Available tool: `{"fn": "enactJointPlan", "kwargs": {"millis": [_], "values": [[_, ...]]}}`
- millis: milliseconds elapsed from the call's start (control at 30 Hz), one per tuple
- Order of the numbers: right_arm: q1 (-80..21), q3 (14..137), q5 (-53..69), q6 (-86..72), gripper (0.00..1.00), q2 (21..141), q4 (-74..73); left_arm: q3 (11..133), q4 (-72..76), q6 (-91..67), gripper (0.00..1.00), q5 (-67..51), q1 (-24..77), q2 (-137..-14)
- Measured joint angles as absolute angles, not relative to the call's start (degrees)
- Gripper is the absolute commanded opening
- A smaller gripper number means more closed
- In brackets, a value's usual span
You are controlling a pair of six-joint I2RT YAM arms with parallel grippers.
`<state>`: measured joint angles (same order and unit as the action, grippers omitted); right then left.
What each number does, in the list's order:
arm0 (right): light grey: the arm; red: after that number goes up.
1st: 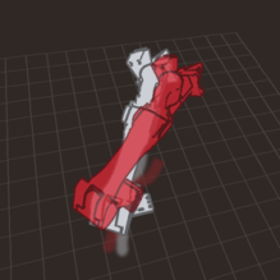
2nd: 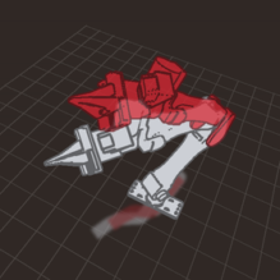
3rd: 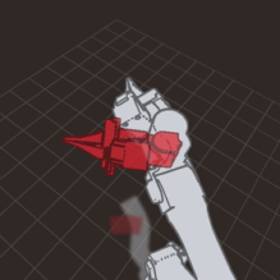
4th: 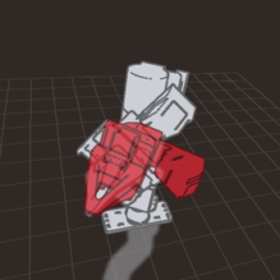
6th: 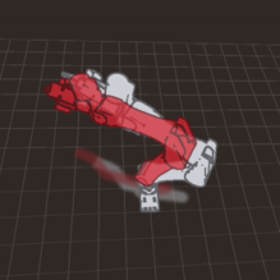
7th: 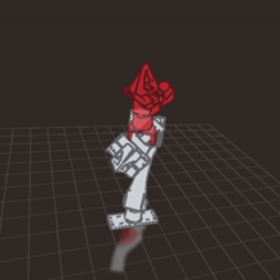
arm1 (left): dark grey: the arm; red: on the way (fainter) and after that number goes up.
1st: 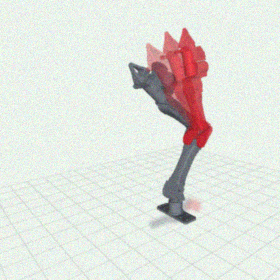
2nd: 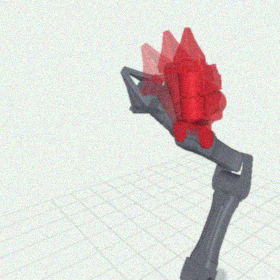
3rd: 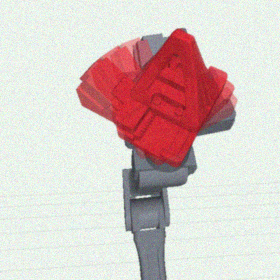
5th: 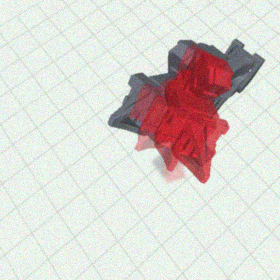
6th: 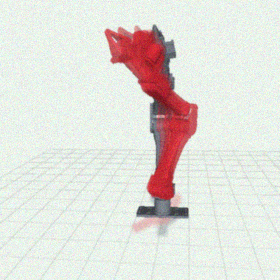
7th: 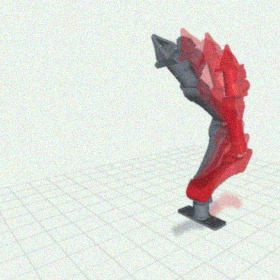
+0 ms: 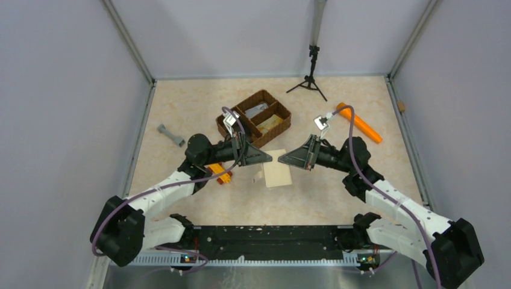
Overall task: Take the credit cards out of the card holder
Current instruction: Place the card holder at the center of the board.
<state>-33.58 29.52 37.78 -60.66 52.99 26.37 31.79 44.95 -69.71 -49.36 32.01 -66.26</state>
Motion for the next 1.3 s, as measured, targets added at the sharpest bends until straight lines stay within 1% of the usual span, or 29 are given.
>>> {"fn": "enactJointPlan", "kwargs": {"millis": [33, 67, 100, 133, 200, 233, 267, 333, 367, 400, 433, 467, 500, 533, 567, 600, 700, 733, 800, 833, 867, 900, 933, 967, 1000, 1033, 1100, 1167, 1300], "values": [[-33.58, 29.52, 37.82, -60.69, 0.46, 52.99, 26.28, 31.68, 45.43, -69.91, 0.05, -49.47, 32.01, -66.28], [-33.58, 29.52, 37.85, -60.86, 0.57, 52.95, 26.13, 31.66, 45.58, -70.0, 0.05, -49.52, 32.01, -66.28], [-33.61, 29.52, 37.91, -60.8, 0.63, 52.95, 25.82, 31.64, 45.93, -70.13, 0.05, -49.6, 32.01, -66.28], [-33.58, 29.5, 38.02, -60.69, 0.65, 52.9, 25.54, 31.64, 46.41, -70.19, 0.05, -49.58, 32.01, -66.28], [-33.58, 29.34, 38.46, -60.2, 0.66, 52.84, 25.26, 31.64, 46.89, -70.19, 0.05, -49.25, 31.88, -66.0], [-33.61, 29.19, 38.7, -60.2, 0.62, 52.64, 25.12, 31.64, 46.87, -70.19, 0.05, -49.08, 31.79, -65.84], [-33.58, 28.86, 38.87, -60.18, 0.49, 52.38, 25.1, 31.64, 46.89, -70.19, 0.05, -48.84, 31.62, -65.63], [-33.58, 28.12, 39.44, -60.12, 0.2, 51.72, 24.99, 31.64, 47.03, -70.19, 0.05, -48.45, 31.22, -65.17], [-33.61, 27.75, 39.83, -60.12, 0.12, 51.48, 25.15, 31.64, 47.11, -70.19, 0.05, -48.34, 31.05, -64.97], [-33.61, 27.38, 40.27, -60.51, 0.08, 51.35, 25.56, 31.64, 47.11, -70.17, 0.05, -48.18, 30.81, -64.86], [-33.61, 27.18, 40.53, -60.73, 0.1, 51.29, 26.02, 31.64, 46.96, -70.17, 0.05, -48.14, 30.65, -64.86], [-33.61, 26.98, 40.77, -61.04, 0.23, 51.2, 26.65, 31.64, 46.68, -70.19, 0.06, -48.1, 30.46, -64.86], [-33.61, 26.96, 40.99, -61.19, 0.42, 51.07, 26.89, 31.64, 46.35, -70.19, 0.06, -48.1, 30.39, -64.86], [-33.61, 26.96, 41.25, -61.34, 0.54, 51.0, 27.18, 31.64, 46.3, -70.22, 0.06, -48.1, 30.28, -64.86], [-33.58, 26.92, 41.5, -61.52, 0.61, 50.94, 27.35, 31.64, 46.3, -70.22, 0.06, -48.01, 30.11, -64.86], [-33.58, 26.72, 41.85, -61.3, 0.64, 50.85, 27.4, 31.64, 46.33, -70.22, 0.06, -47.64, 29.85, -64.88], [-33.61, 26.17, 42.81, -60.51, 0.67, 50.61, 26.48, 31.64, 46.33, -70.22, 0.06, -46.63, 29.04, -65.1], [-33.61, 25.89, 42.92, -60.1, 0.63, 50.61, 26.2, 31.64, 46.3, -70.24, 0.06, -46.37, 28.77, -65.28], [-33.61, 25.12, 43.4, -59.42, 0.29, 50.61, 25.5, 31.64, 46.41, -70.35, 0.06, -45.8, 28.45, -65.87], [-33.61, 24.75, 43.57, -58.74, 0.15, 50.61, 25.21, 31.64, 46.46, -70.39, 0.06, -45.63, 28.29, -66.22], [-33.61, 24.38, 43.62, -58.52, 0.12, 50.61, 24.93, 31.64, 46.48, -70.41, 0.07, -45.56, 28.16, -66.61], [-33.61, 23.99, 43.57, -58.19, 0.17, 50.61, 24.47, 31.64, 46.59, -70.5, 0.07, -45.58, 28.16, -67.09], [-33.61, 23.83, 43.31, -58.06, 0.3, 50.61, 23.9, 31.64, 46.65, -70.59, 0.07, -45.69, 28.16, -67.72], [-33.58, 23.64, 43.16, -57.95, 0.51, 50.63, 23.46, 31.66, 46.76, -70.65, 0.08, -45.84, 28.16, -68.38], [-33.61, 23.64, 42.96, -57.45, 0.78, 50.63, 22.83, 31.68, 46.83, -70.74, 0.08, -46.04, 28.16, -69.23], [-33.61, 23.64, 42.61, -57.04, 0.91, 50.63, 22.37, 31.7, 46.83, -70.81, 0.08, -46.15, 28.16, -69.93], [-33.61, 23.83, 41.34, -55.64, 0.94, 50.57, 20.69, 31.83, 46.63, -70.54, 0.08, -46.59, 28.12, -71.42], [-33.63, 24.95, 38.24, -52.77, 0.95, 50.22, 15.09, 32.36, 44.93, -69.06, 0.08, -46.65, 28.12, -72.84], [-33.61, 29.21, 26.83, -45.71, 0.95, 48.18, -0.45, 34.61, 38.02, -63.57, 0.08, -45.21, 28.21, -76.16]]}}
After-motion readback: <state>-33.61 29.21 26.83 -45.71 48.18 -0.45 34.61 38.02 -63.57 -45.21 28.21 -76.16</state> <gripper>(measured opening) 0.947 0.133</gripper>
